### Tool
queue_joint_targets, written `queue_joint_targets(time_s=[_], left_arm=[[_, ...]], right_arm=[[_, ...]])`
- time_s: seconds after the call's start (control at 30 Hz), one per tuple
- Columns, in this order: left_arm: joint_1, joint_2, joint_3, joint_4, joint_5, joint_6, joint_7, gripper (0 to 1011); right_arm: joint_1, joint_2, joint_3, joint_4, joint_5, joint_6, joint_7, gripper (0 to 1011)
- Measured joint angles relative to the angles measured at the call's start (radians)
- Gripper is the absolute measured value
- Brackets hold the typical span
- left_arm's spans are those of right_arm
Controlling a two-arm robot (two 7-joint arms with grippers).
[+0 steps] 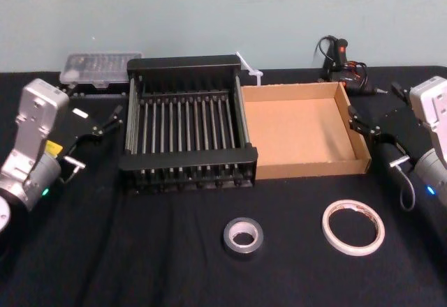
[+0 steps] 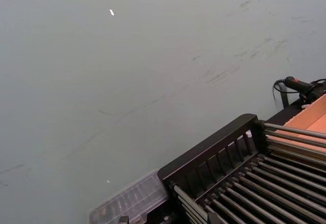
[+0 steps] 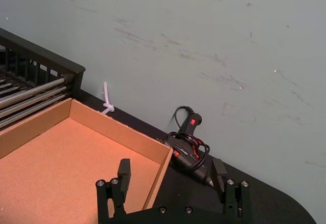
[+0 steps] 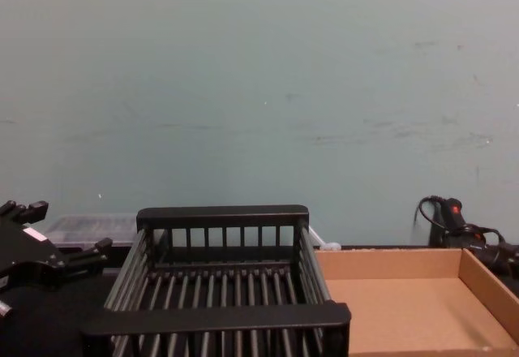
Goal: Pick up the white tape and place it into the black box , Pick up the silver tape and place it into the brown box.
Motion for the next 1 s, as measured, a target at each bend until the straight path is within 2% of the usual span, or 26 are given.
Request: queue_joint_targets(time_s=[0.3,0.47,0.77,1.0], left_arm=[[0.0,0.0,0.0,0.0,0.0,0.0,0.0,1001],[0.0,0.0,0.0,0.0,0.0,0.0,0.0,1001],[0.0,0.0,0.0,0.0,0.0,0.0,0.0,1001],[0.0,0.0,0.0,0.0,0.0,0.0,0.0,1001]], right_arm=[[0.0,0.0,0.0,0.0,0.0,0.0,0.0,1002],[-0.016,0.004,0.026,-0.018,0.031,0.029,0.038,1002],[-0.076,0.029,0.079,-0.103,0.073,0.098,0.06,1002],[-0.155,0.07,0.134,-0.22,0.112,0.162,0.082,1002]])
